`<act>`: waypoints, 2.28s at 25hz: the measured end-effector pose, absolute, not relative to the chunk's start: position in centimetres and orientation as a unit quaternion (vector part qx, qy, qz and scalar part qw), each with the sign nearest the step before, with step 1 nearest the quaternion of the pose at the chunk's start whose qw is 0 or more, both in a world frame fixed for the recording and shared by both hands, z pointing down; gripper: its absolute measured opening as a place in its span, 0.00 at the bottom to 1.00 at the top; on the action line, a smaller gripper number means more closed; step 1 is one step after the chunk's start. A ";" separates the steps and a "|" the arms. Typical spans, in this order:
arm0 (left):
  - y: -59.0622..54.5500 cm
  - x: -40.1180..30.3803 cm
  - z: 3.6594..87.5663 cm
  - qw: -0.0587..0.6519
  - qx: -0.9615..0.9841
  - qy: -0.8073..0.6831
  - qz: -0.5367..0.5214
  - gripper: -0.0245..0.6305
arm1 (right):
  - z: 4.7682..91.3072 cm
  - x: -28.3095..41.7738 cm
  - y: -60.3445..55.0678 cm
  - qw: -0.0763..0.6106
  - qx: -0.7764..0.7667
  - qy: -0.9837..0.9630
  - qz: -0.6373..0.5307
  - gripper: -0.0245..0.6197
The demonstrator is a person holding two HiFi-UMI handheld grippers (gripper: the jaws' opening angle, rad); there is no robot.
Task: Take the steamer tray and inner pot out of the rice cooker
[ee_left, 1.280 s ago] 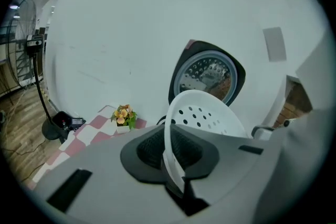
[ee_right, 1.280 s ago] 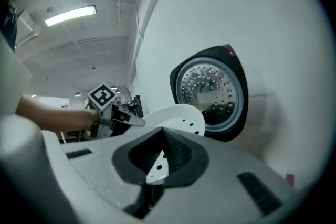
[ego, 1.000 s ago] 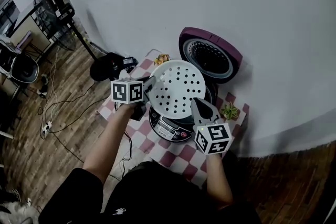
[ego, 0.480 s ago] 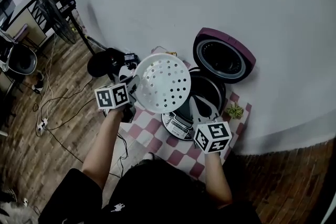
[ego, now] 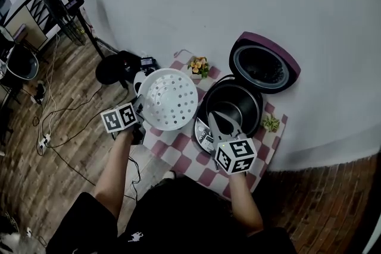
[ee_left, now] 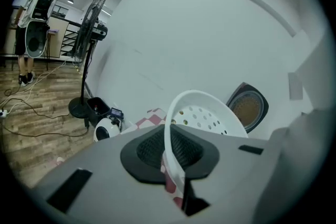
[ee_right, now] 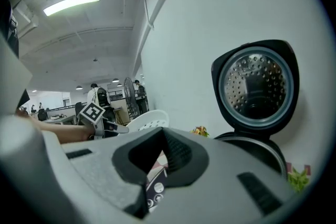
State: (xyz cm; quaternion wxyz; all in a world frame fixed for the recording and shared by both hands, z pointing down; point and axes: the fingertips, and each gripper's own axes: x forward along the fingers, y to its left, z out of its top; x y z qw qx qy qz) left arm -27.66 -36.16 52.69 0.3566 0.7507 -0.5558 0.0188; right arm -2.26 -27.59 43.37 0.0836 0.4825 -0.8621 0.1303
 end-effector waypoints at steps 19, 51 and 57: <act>-39.3 -30.9 61.9 0.383 0.731 -0.562 0.059 0.07 | 48.5 -10.0 -28.4 0.133 0.493 -0.843 0.169 0.04; -42.0 -28.8 72.0 0.490 0.717 -0.495 0.020 0.10 | 58.4 -17.3 -30.4 0.154 0.482 -0.808 0.300 0.04; -41.9 -28.6 72.7 0.503 0.713 -0.488 0.008 0.12 | 58.6 -17.3 -30.5 0.150 0.484 -0.806 0.306 0.04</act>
